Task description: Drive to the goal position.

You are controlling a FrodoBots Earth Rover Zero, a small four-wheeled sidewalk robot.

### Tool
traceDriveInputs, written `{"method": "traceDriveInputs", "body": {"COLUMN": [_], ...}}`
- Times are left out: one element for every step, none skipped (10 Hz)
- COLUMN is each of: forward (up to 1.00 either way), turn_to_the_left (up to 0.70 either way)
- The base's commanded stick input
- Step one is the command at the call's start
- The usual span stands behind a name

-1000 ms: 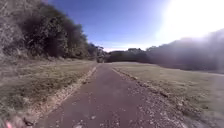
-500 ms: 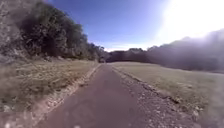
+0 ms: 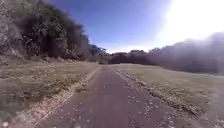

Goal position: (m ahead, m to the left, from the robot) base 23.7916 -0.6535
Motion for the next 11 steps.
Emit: {"method": "traceDriveInputs", "body": {"forward": [0.60,0.60,0.60,0.60,0.60,0.60,0.60,0.60,0.60,0.60,0.60], "turn_to_the_left": [0.00,0.00,0.00,0.00,0.00,0.00,0.00,0.00,0.00,0.00,0.00]}}
